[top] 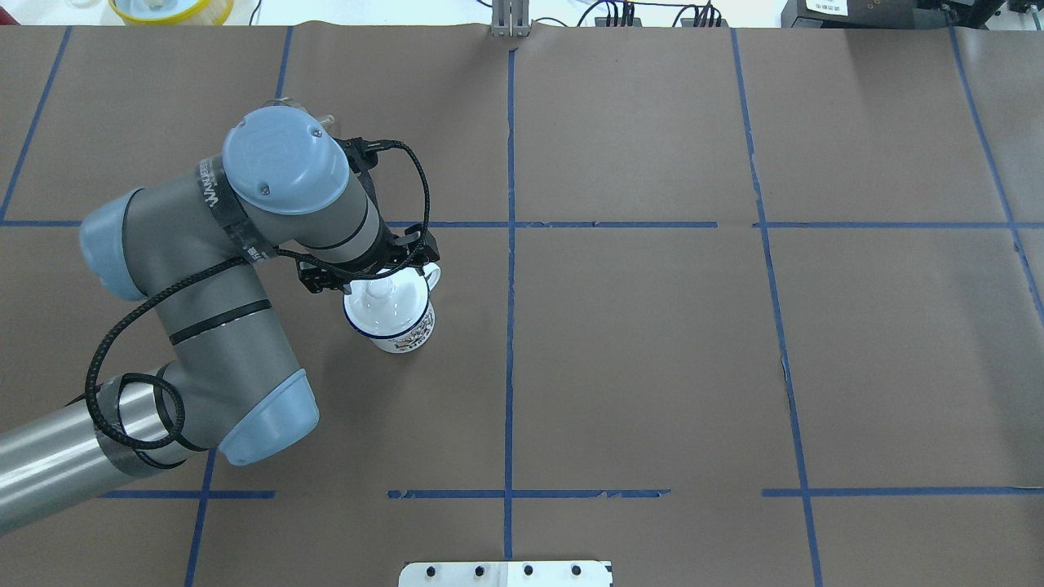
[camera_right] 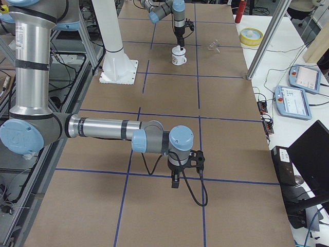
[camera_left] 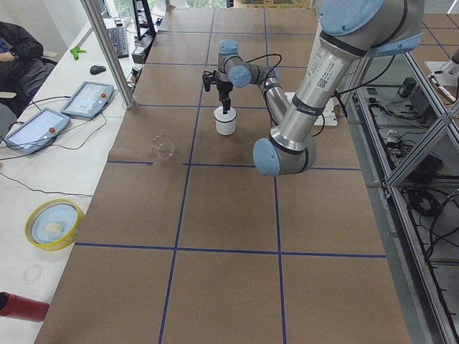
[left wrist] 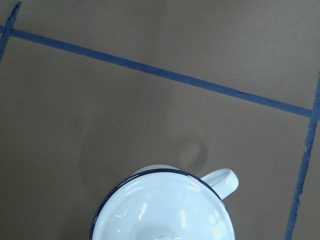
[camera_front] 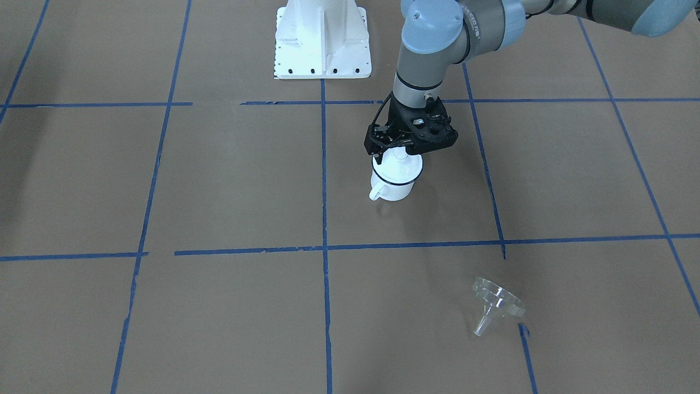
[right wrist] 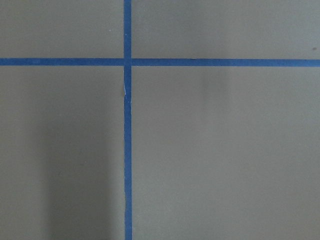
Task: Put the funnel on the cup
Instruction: 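Lower the left gripper onto the white lid and grasp its knob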
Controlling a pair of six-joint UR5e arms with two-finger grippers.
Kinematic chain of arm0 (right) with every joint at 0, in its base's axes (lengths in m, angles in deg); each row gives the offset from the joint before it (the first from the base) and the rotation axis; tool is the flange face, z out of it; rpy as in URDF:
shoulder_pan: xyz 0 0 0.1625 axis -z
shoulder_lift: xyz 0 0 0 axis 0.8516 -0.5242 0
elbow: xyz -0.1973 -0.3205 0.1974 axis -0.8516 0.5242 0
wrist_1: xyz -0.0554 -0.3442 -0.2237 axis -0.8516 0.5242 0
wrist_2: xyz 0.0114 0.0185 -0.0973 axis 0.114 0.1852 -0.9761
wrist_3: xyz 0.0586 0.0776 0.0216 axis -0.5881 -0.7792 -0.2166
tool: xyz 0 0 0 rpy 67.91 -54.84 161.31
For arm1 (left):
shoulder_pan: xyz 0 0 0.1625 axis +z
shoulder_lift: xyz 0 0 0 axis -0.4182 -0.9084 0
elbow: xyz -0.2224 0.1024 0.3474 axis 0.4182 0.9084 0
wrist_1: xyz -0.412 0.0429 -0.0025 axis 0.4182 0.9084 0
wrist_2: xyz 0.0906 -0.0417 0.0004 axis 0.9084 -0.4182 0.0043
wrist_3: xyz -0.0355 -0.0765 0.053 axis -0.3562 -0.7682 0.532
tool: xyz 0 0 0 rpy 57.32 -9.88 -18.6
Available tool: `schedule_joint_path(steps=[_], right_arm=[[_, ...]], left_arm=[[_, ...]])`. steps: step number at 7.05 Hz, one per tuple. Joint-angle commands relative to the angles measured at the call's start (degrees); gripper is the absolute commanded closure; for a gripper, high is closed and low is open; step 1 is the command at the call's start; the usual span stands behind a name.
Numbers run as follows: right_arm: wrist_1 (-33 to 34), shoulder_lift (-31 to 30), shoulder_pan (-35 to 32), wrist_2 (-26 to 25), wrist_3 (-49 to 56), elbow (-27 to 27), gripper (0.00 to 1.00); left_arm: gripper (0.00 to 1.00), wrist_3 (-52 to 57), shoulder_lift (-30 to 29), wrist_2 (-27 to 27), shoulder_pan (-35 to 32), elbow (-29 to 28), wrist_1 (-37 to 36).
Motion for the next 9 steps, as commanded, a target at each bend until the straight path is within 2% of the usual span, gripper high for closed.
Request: schedule_joint_path(steps=[1, 9], right_arm=[[0.00, 0.00, 0.00, 0.00, 0.00, 0.00, 0.00], [0.00, 0.00, 0.00, 0.00, 0.00, 0.00, 0.00]], left_arm=[[0.02, 0.10, 0.08, 0.06, 0.01, -0.07, 0.28], [0.06, 0.19, 0.25, -0.47, 0.36, 0.10, 0.01]])
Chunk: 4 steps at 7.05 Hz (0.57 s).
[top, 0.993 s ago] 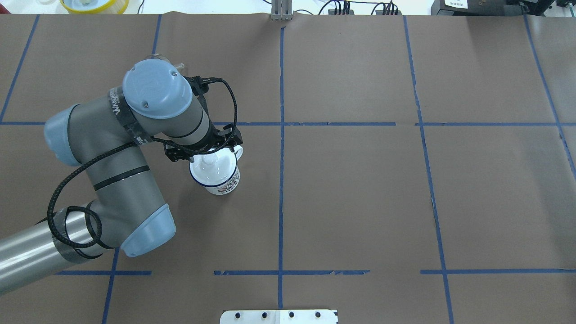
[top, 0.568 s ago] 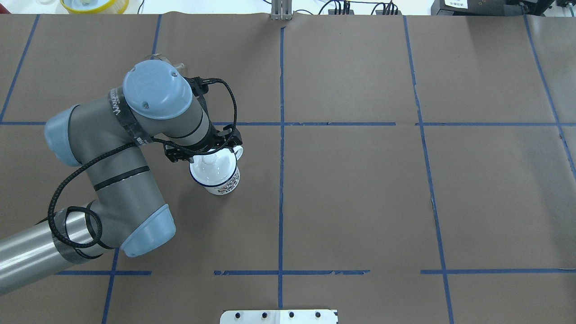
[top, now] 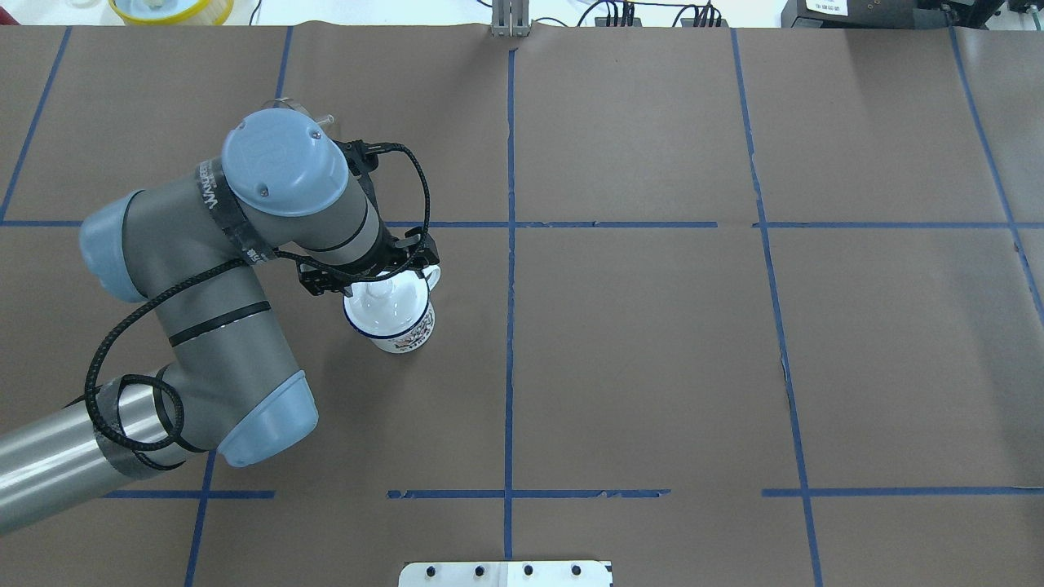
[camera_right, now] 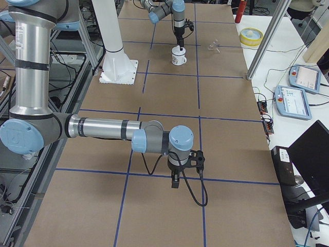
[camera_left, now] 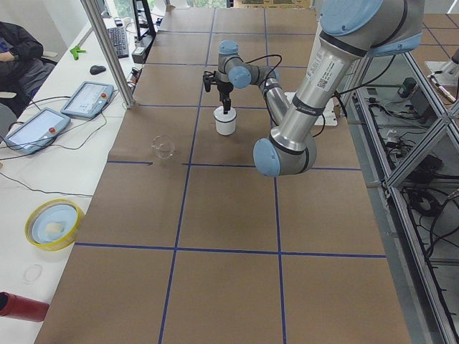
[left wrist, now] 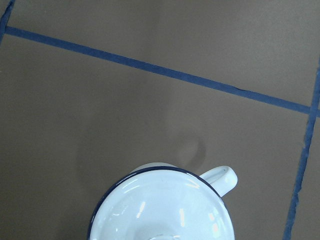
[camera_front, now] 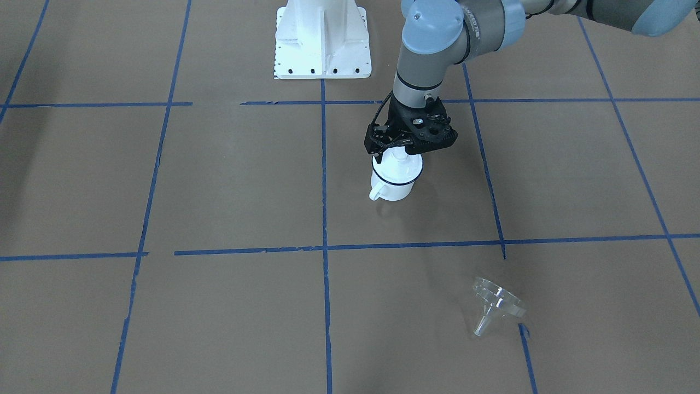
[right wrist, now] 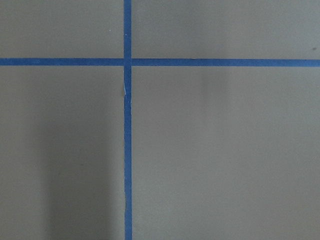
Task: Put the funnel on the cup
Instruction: 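Lift the white lid up off the mug with the left gripper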
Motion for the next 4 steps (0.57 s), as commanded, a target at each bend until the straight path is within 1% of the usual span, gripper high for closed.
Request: schedule_joint_path(steps=[1, 2, 3, 4], right_arm=[[0.00, 0.00, 0.00, 0.00, 0.00, 0.00, 0.00], [0.00, 0.00, 0.00, 0.00, 0.00, 0.00, 0.00], [0.00, 0.00, 0.00, 0.00, 0.00, 0.00, 0.00], [0.00, 0.00, 0.00, 0.00, 0.00, 0.00, 0.00]], left_arm=[[0.06, 0.00, 0.84, -0.05, 0.43, 0.21, 0.01], [0.06, 0.00, 0.93, -0.05, 0.44, 0.21, 0.01], [0.09, 0.00, 0.94, -0.05, 0.44, 0.21, -0.07], [0.19, 0.00, 0.94, -0.05, 0.44, 0.21, -0.16]])
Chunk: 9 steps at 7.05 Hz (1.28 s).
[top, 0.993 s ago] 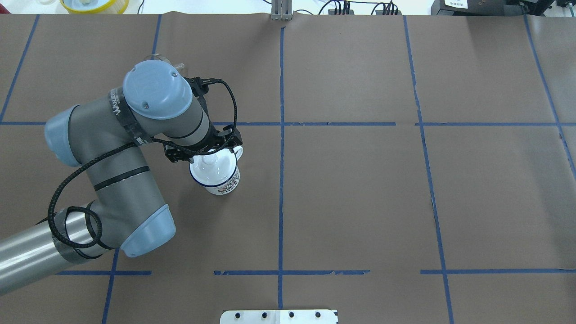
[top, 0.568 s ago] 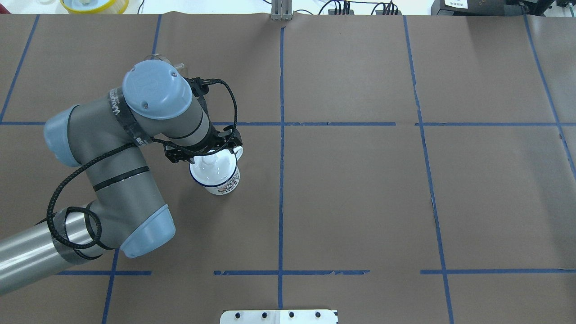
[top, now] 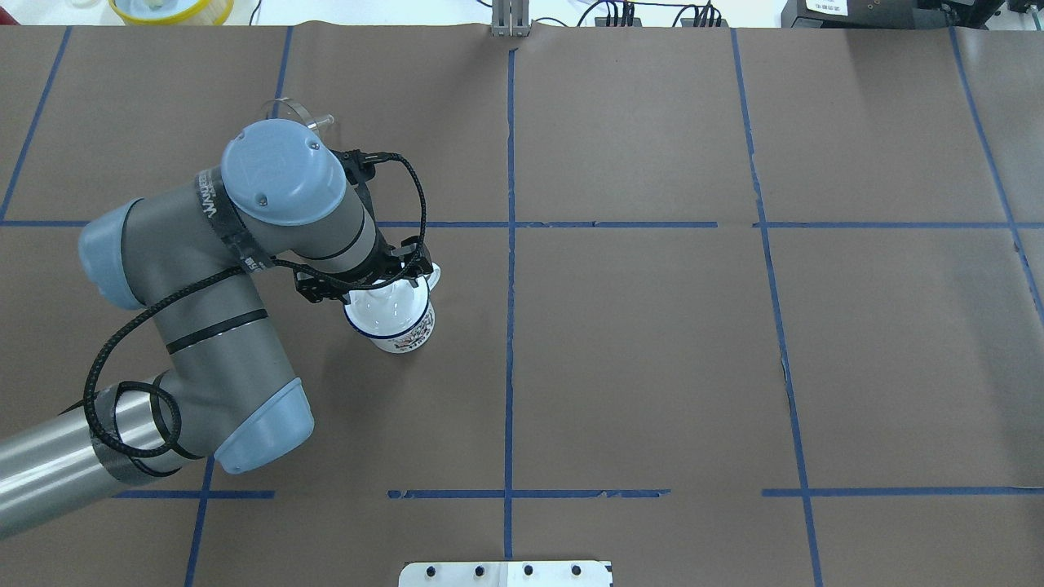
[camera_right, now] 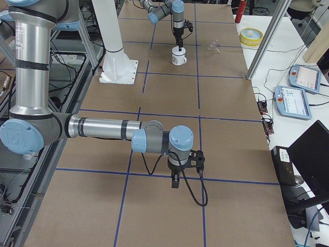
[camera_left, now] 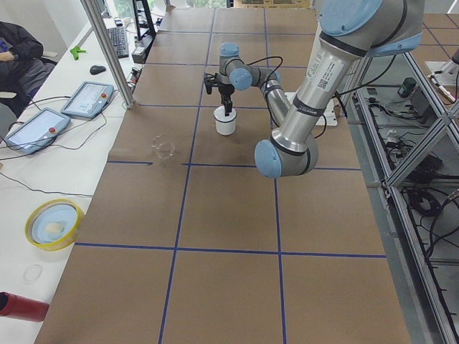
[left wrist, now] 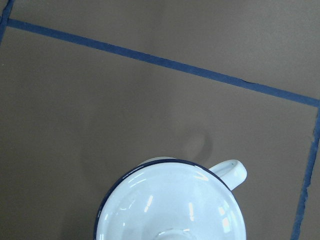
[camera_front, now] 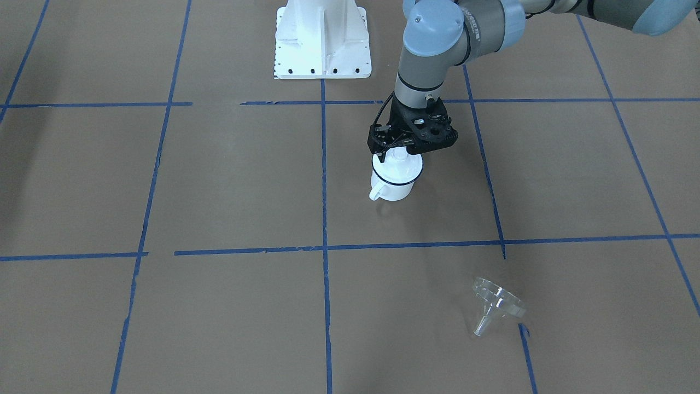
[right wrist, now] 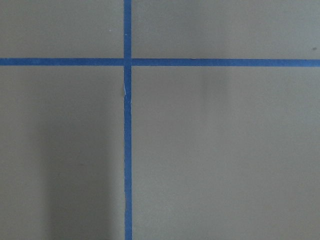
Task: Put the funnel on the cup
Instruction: 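Lift the white lid up off the mug with the left gripper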
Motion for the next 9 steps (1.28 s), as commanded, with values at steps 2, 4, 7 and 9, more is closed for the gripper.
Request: schedule_joint_path(steps=[2, 4, 7, 9], right_arm=[[0.00, 0.00, 0.00, 0.00, 0.00, 0.00, 0.00], [0.00, 0.00, 0.00, 0.00, 0.00, 0.00, 0.00], [0.00, 0.00, 0.00, 0.00, 0.00, 0.00, 0.00], [0.00, 0.00, 0.00, 0.00, 0.00, 0.00, 0.00]], left_arm=[[0.81, 0.00, 0.13, -0.18, 0.02, 0.79, -0.18], [0.87, 0.00, -0.13, -0.26, 0.28, 0.97, -0.18], [1.00, 0.09, 0.04, -0.26, 0.20, 1.15, -0.26], [1.00, 2.97, 0.05, -0.26, 0.20, 1.32, -1.57]])
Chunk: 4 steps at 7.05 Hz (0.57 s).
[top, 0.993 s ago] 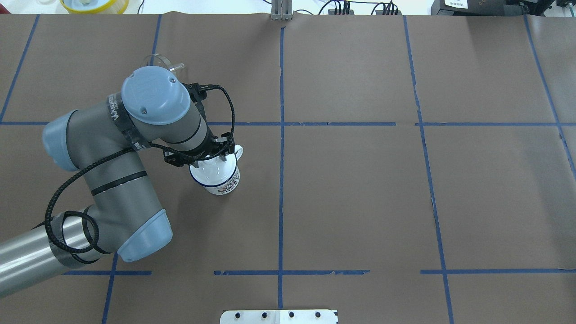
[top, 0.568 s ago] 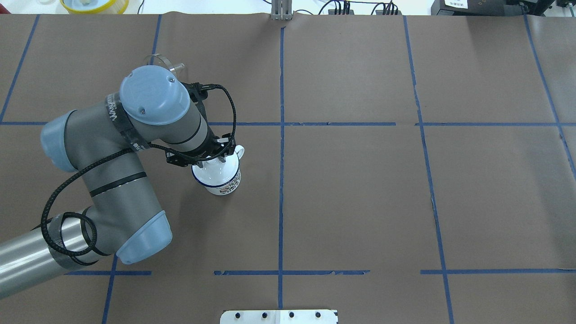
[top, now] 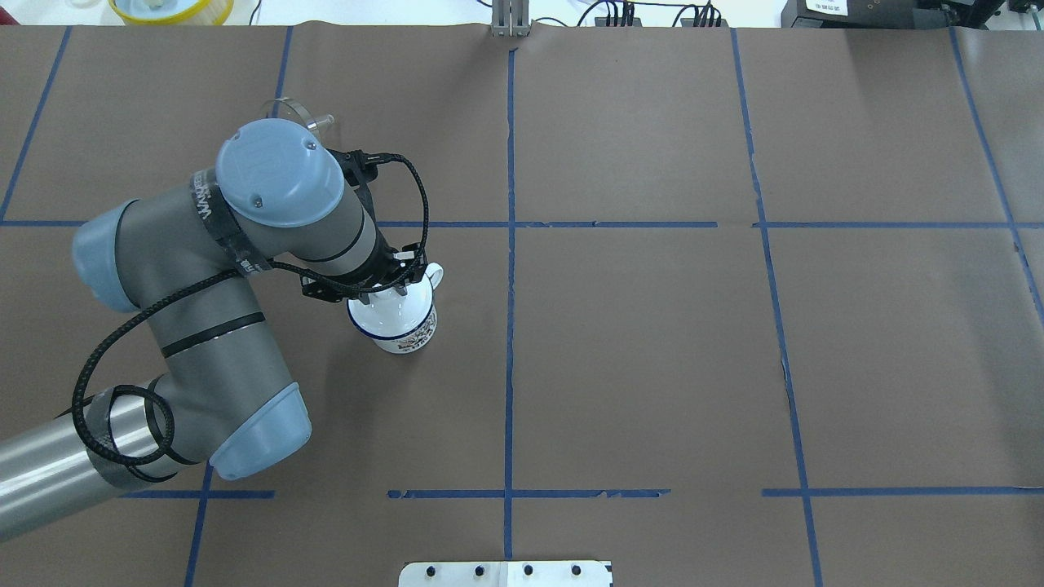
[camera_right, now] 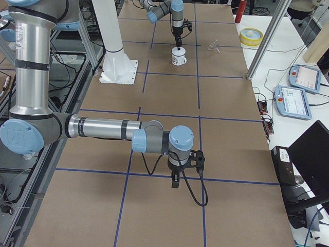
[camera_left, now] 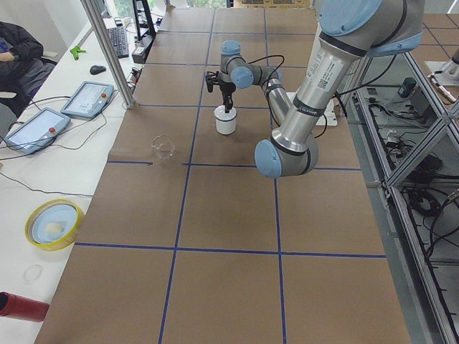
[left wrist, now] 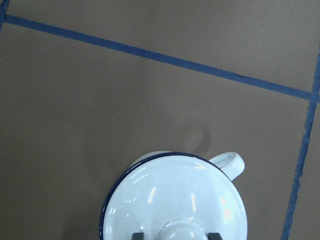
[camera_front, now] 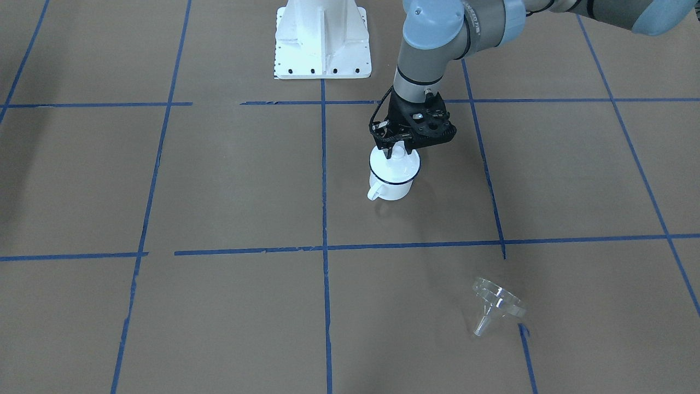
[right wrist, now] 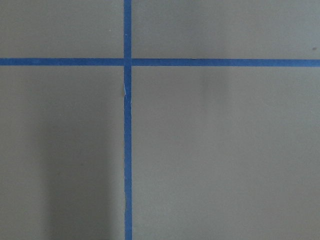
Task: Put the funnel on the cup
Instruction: 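Lift the white lid up off the mug with the left gripper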
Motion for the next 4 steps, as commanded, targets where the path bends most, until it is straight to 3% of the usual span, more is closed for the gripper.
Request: schedule_joint_path(steps=[1, 4], right_arm=[[0.00, 0.00, 0.00, 0.00, 0.00, 0.00, 0.00], [0.00, 0.00, 0.00, 0.00, 0.00, 0.00, 0.00]], left_arm=[[1.00, 1.97, 0.30, 0.00, -0.20, 0.36, -0.95], [1.00, 2.06, 0.12, 0.00, -0.55, 0.36, -0.95]])
